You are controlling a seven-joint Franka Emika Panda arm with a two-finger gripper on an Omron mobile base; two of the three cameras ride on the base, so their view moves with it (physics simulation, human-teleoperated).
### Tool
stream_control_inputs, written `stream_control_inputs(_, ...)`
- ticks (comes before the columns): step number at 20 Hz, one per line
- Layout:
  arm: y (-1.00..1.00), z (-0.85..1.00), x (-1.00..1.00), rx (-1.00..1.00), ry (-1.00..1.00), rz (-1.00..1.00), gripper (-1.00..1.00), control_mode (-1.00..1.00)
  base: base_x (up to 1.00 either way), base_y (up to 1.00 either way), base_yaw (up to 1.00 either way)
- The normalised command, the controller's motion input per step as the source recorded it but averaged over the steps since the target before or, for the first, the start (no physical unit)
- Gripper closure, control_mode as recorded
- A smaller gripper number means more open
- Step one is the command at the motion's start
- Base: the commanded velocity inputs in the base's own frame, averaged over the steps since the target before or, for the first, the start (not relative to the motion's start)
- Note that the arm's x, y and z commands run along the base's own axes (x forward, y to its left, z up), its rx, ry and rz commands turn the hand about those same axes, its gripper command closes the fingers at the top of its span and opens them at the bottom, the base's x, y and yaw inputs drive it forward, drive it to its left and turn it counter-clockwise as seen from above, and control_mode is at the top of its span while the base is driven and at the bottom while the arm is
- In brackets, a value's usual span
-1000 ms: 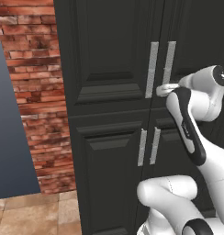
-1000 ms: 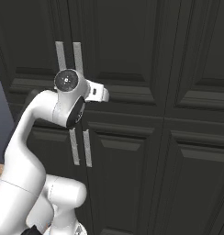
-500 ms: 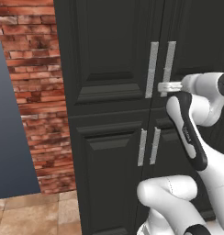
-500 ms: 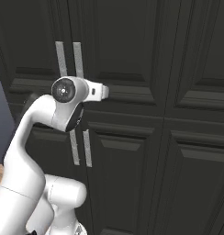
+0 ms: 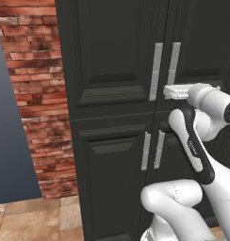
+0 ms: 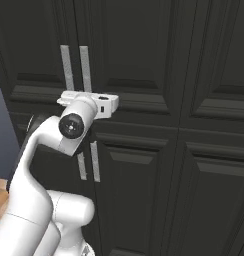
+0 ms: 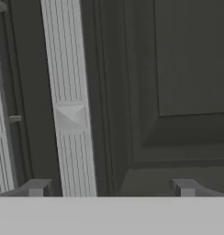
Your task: Open the cabinet directly in front. Then move the wine and the mug to the dining counter with the candle on it.
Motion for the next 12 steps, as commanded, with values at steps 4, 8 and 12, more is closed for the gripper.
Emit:
stream_control_inputs(4,0.00,0.26,0.00,0.00,-0.19,0.00,-1.00,-1.00,0.00,0.00,0.00)
stream_control_inputs(8,0.00,0.30,0.00,0.00,-0.08,-0.01,-1.00,-1.00,0.00,0.00,0.00)
stream_control_inputs(12,0.00,0.19,0.01,0.00,0.00,-0.02,-1.00,-1.00,0.00,0.00,0.00)
